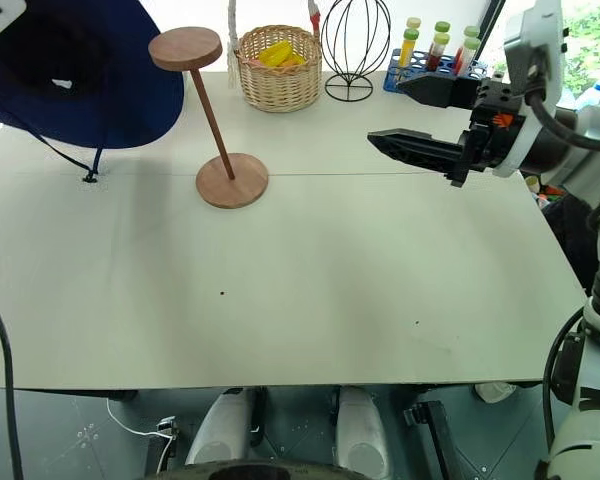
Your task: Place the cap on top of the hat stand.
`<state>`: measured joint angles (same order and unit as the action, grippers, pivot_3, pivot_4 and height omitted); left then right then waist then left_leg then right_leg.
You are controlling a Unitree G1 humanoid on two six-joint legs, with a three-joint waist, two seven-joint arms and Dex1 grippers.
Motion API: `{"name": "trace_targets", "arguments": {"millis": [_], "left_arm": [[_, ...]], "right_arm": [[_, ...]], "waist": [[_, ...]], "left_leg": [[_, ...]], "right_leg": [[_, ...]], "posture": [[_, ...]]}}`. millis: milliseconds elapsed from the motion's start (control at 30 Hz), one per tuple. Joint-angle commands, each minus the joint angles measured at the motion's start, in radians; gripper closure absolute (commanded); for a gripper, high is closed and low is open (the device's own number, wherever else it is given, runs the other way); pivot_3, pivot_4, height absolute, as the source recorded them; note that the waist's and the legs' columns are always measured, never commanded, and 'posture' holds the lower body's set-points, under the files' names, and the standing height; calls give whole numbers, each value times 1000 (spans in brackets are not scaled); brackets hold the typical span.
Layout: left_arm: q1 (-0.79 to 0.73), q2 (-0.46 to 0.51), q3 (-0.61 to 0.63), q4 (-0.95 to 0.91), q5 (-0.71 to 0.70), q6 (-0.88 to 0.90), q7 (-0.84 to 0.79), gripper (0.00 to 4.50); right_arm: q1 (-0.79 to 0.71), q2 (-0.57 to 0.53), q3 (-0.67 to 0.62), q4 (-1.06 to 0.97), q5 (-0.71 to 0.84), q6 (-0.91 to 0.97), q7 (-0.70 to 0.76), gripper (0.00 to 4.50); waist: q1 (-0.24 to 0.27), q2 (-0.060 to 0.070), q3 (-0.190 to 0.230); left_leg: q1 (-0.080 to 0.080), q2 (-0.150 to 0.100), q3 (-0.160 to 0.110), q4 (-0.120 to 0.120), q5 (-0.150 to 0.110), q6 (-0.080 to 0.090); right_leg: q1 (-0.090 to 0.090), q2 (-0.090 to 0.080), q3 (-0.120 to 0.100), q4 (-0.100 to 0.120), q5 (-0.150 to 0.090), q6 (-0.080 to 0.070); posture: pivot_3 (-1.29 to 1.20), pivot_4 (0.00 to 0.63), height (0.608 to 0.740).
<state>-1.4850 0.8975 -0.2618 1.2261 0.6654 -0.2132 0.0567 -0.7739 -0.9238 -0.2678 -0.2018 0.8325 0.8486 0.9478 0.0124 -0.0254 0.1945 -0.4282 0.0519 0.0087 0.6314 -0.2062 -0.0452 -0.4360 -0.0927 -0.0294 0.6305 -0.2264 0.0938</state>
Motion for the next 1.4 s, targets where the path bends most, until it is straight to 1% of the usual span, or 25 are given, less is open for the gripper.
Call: {"name": "trace_targets", "arguments": {"millis": [33, 200, 500, 733, 833, 1000, 1167, 1267, 1400], "left_arm": [[-95, -38, -25, 27, 13, -12, 31, 4443], [-186, -122, -57, 63, 20, -20, 40, 4443], [-280, -249, -48, 67, -16, -51, 36, 4443], [-275, -318, -34, 11, -77, -122, -20, 4443], [-261, -328, -31, -35, -97, -148, -47, 4443], [-215, -289, -8, -178, -132, -173, -95, 4443], [-110, -223, 33, -415, -161, -127, -193, 4443], [-12, -186, 70, -591, -183, -65, -257, 4443], [179, -139, 140, -919, -215, 61, -370, 4443]], "right_arm": [[-8, -19, -59, -32, 32, 6, -23, 0], [2, -33, -87, -50, 52, 23, -44, 0], [32, -53, -137, -81, 93, 43, -90, 0], [57, -57, -156, -96, 120, 46, -123, 0], [59, -57, -158, -99, 126, 47, -133, 0], [64, -58, -157, -97, 132, 42, -144, 0], [61, -48, -151, -88, 133, 38, -158, 0], [63, -44, -149, -89, 137, 37, -164, 0], [55, -38, -138, -73, 132, 32, -166, 0]], "waist": [[1, 0, 0], [1, -2, 1], [0, -2, 2], [-1, -2, 2], [0, -2, 2], [-2, -2, 2], [-6, -1, 2], [-3, -1, 2], [-4, -1, 2]], "left_leg": [[0, 0, 0, 0, 0, 0], [-1, 0, 0, 0, 0, 0], [-1, 0, 0, 0, 0, 0], [-2, 0, 0, 1, 0, 0], [-2, 0, 0, 1, 0, 0], [-2, 0, 0, 1, 0, 0], [-2, 0, 0, 1, 0, 0], [-1, 0, 0, 2, 0, 0], [-1, 0, 0, 3, 0, 0]], "right_leg": [[0, 0, 0, 0, 0, 0], [0, 0, 0, 0, 0, 0], [-1, 0, 0, 1, 0, 1], [-2, 0, 1, 1, 0, 2], [-1, 0, 1, 1, 0, 2], [-2, 0, 1, 1, 0, 2], [-2, 0, 2, 2, 0, 2], [-2, 0, 2, 3, 0, 2], [-1, 0, 3, 4, 1, 2]], "posture": [[0, 150, 740], [0, 150, 740], [0, 150, 740], [0, 150, 740], [0, 150, 740], [0, 150, 740], [0, 150, 740], [0, 150, 740], [0, 150, 740]]}}
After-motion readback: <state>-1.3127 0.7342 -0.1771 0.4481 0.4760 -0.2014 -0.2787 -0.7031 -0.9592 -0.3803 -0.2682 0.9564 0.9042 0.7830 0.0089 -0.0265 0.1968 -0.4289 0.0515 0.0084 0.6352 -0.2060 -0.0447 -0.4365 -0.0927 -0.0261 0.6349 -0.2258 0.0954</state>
